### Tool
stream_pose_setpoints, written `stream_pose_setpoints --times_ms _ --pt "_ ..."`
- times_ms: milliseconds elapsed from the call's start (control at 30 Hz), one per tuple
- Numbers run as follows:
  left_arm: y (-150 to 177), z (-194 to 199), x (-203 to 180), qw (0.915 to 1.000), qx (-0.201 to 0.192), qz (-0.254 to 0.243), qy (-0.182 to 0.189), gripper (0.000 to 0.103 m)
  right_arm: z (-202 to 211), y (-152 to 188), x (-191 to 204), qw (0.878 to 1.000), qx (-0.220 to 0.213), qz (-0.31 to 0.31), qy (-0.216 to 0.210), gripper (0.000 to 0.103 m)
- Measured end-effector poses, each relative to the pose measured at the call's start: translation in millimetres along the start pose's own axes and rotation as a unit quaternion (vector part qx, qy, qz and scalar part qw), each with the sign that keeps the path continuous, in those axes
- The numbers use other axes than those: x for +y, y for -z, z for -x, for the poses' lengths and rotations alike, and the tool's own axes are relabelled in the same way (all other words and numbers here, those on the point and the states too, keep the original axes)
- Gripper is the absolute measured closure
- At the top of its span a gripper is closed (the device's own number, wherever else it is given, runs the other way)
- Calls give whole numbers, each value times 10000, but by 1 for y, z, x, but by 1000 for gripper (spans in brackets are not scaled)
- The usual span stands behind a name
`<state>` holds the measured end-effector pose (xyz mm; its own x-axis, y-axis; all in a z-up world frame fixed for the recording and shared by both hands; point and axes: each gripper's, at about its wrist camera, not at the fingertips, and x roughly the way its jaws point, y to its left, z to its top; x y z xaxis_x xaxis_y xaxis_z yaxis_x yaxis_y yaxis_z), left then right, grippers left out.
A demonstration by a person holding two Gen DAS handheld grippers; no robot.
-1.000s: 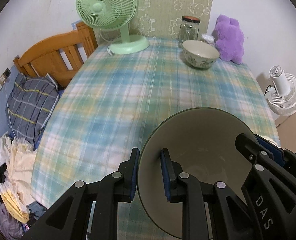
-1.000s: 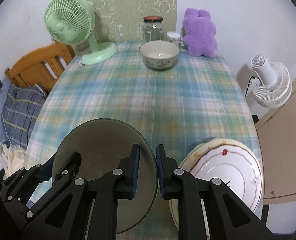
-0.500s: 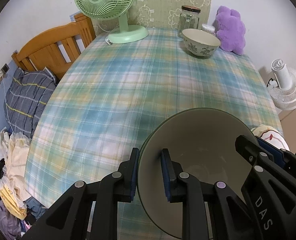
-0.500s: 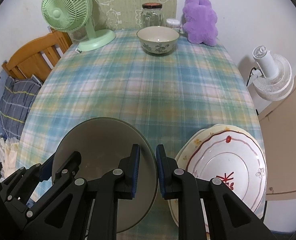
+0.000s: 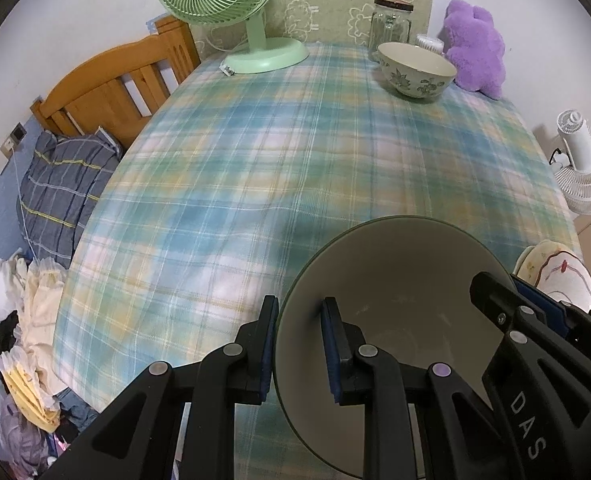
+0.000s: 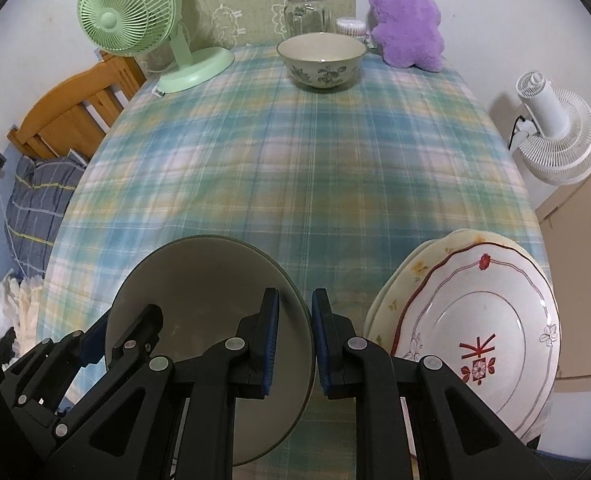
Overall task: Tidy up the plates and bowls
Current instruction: 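Carry the grey bowl beside the plate stack and lower it with both tools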
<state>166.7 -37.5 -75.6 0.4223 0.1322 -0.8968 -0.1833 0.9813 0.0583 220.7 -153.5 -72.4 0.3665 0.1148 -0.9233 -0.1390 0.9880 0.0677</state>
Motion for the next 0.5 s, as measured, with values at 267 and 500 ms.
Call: stream_pose_setpoints --times_ms 267,500 --pt "0 -1 0 9998 -89 -127 101 81 -4 4 -2 9999 -86 -102 -3 83" --pt "-3 6 4 9966 39 -410 715 50 4 4 3 9996 -7 -188 217 81"
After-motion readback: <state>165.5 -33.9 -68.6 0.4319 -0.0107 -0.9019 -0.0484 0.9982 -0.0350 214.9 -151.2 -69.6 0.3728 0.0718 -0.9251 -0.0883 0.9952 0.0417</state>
